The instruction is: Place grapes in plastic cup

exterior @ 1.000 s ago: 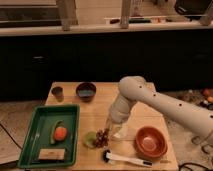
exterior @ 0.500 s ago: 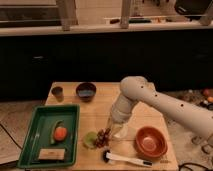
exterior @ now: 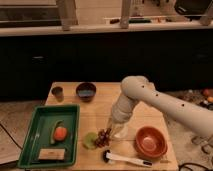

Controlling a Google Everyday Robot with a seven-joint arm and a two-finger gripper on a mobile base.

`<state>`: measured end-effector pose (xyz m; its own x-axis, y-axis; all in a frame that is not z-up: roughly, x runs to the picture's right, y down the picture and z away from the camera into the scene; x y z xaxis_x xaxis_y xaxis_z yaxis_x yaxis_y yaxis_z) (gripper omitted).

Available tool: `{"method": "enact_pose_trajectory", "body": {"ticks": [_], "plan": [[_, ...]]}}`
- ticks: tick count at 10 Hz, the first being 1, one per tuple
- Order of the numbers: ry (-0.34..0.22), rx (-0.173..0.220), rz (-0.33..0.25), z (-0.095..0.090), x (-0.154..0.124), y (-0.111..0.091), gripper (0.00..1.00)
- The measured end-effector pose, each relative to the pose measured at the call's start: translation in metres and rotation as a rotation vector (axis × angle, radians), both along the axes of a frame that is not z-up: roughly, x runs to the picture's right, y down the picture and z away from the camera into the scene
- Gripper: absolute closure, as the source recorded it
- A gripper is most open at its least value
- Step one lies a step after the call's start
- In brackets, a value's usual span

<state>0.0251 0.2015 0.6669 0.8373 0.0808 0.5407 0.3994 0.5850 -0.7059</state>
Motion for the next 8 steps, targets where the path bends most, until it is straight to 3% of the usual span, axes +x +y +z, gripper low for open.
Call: {"method": "enact_pose_trajectory", "body": {"ticks": [5,8], "plan": [[-0.1,0.039,-0.107,-0.018,-0.051,-0.011,1.0],[-0.167,0.057,-0.165,-0.022,-0.066,-0.015,1.0]]}}
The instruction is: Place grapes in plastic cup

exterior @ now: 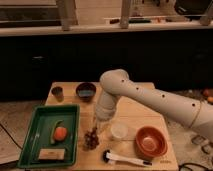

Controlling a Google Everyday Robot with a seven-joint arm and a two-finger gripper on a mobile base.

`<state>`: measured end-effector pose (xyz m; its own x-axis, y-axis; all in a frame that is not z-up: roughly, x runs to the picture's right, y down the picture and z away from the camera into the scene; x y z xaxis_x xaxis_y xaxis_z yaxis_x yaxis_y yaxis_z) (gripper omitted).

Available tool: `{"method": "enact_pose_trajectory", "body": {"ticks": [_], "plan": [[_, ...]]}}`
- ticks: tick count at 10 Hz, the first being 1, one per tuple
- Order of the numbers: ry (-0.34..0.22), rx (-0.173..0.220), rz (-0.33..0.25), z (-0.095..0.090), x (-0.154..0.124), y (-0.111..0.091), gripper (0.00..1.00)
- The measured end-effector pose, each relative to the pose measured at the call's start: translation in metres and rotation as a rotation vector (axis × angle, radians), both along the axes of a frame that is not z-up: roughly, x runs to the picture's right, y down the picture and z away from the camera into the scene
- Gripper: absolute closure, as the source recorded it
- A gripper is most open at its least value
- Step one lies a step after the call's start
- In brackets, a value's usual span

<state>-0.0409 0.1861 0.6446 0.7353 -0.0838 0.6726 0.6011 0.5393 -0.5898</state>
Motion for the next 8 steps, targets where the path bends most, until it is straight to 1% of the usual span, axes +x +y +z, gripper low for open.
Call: {"method": "enact_pose_trajectory", "body": {"ticks": [1,2,4,7,8], "plan": [[-0.029,0.006,-0.024,0.0,-0.005,-0.002,1.0],[-0.046,0.007,-0.038,0.0,-0.006,-0.003,1.0],[-0.105,0.012,-0.086,0.001,-0.012,-0.005,1.0],[-0.161,0.013,-0.131,0.004,-0.015,-0.007,1.0],[-0.172,0.012,-0.139,0.006,-0.015,-0.008,1.0]]}}
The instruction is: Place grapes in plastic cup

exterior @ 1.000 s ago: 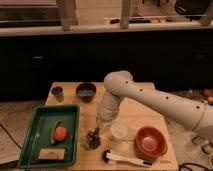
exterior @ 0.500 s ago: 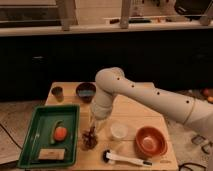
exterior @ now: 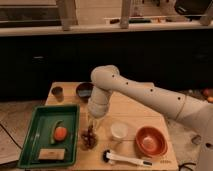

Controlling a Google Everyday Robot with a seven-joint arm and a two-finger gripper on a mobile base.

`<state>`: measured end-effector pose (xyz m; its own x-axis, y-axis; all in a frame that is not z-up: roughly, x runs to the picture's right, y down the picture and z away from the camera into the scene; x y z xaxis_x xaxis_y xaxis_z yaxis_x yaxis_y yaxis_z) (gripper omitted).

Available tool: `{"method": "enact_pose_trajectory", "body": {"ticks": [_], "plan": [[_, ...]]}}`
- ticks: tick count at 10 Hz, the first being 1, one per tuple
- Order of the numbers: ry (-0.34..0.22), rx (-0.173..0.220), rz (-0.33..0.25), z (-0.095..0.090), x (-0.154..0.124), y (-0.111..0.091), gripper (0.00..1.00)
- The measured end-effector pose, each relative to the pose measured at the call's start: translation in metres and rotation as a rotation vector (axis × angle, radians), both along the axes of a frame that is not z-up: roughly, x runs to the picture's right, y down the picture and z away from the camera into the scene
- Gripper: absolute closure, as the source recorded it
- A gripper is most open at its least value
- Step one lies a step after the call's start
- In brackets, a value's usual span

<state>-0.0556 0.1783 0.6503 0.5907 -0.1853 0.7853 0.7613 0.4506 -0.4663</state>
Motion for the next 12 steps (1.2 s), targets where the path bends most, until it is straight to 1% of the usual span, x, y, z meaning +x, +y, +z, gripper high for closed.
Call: {"method": "enact_pose_trajectory", "body": {"ticks": [6,7,8,9,11,12], "plan": [[-0.075,0.002,-0.057,0.012,-0.003,-0.003,1.0],[-0.083,0.003,-0.062,0.013,-0.004,-0.003,0.98],[-0.091,0.005,-0.068,0.014,-0.005,-0.002,0.91],[-0.098,0.01,-0.08,0.014,-0.008,-0.001,0.8],[-0.104,0.021,-0.091,0.014,-0.01,0.0,0.62],[-0.105,0.028,-0.094,0.014,-0.01,-0.001,0.51]]}}
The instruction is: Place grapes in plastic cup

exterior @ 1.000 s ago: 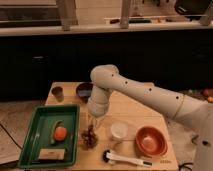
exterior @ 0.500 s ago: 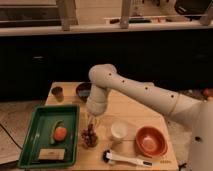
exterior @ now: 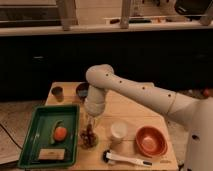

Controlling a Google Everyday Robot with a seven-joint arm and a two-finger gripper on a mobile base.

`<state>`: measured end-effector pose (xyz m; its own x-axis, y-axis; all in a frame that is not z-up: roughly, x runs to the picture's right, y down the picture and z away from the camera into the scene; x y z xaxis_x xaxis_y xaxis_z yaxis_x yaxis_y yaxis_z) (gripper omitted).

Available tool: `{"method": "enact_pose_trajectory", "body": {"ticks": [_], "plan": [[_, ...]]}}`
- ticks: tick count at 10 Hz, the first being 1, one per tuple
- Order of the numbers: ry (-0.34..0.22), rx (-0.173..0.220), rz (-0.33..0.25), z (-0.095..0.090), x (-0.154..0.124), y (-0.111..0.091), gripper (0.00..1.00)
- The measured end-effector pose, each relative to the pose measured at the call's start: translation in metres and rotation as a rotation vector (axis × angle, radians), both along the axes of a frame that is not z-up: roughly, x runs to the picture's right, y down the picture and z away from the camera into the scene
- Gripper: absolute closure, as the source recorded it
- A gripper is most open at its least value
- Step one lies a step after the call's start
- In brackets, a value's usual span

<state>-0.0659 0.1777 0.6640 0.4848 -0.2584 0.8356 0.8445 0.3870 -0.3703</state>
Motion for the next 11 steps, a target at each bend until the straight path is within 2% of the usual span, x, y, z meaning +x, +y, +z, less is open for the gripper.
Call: {"method": "enact_pose_trajectory", "body": {"ticks": [1,2,4,11], "plan": [[-0.003,0.006,-0.003,-0.0001,-0.0011,-0.0002,0.39],[-0.006,0.008,-0.005,-0.0003,-0.0017,-0.0006,0.31],[-0.014,0.01,-0.009,-0.0004,-0.0032,-0.0013,0.2],[-0.03,0.012,-0.019,-0.0017,-0.0023,-0.0023,0.2]]}}
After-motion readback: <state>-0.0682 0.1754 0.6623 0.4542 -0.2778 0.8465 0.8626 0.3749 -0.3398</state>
